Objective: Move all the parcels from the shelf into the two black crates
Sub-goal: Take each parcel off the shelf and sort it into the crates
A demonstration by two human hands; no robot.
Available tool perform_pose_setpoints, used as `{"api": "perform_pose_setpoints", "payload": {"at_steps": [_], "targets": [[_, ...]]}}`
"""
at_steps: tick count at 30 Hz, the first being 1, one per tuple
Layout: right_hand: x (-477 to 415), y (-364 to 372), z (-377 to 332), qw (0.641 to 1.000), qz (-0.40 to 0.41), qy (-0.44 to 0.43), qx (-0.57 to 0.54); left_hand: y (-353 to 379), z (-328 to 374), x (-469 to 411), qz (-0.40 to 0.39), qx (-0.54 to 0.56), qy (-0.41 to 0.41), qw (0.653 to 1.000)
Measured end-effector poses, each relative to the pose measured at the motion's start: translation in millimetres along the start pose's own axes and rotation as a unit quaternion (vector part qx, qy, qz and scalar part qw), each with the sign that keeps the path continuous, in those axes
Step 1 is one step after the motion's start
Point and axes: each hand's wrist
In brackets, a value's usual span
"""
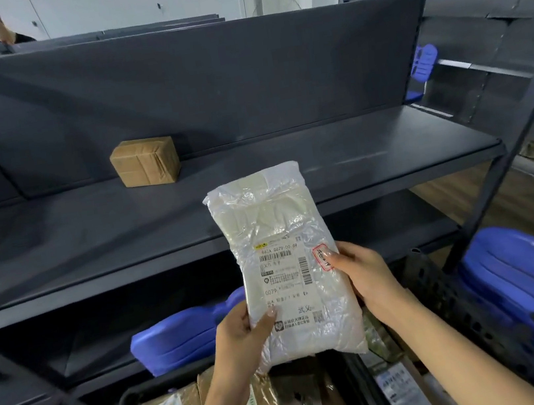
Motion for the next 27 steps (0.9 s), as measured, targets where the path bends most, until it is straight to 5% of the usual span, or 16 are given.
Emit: {"api": "perform_pose_setpoints", "payload": {"at_steps": [27], "targets": [[42.7,-181.5,-10.0,0.995,-0.099,0.023,0.011,180.6,-16.3,70.7,0.13,0.145,-0.026,0.981]]}}
Point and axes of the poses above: each hand's wrist, its own x-axis away from the middle knuckle, its own y-axis out of the palm, z = x × y, and after that the axes turned 10 degrees about -y, right-handed
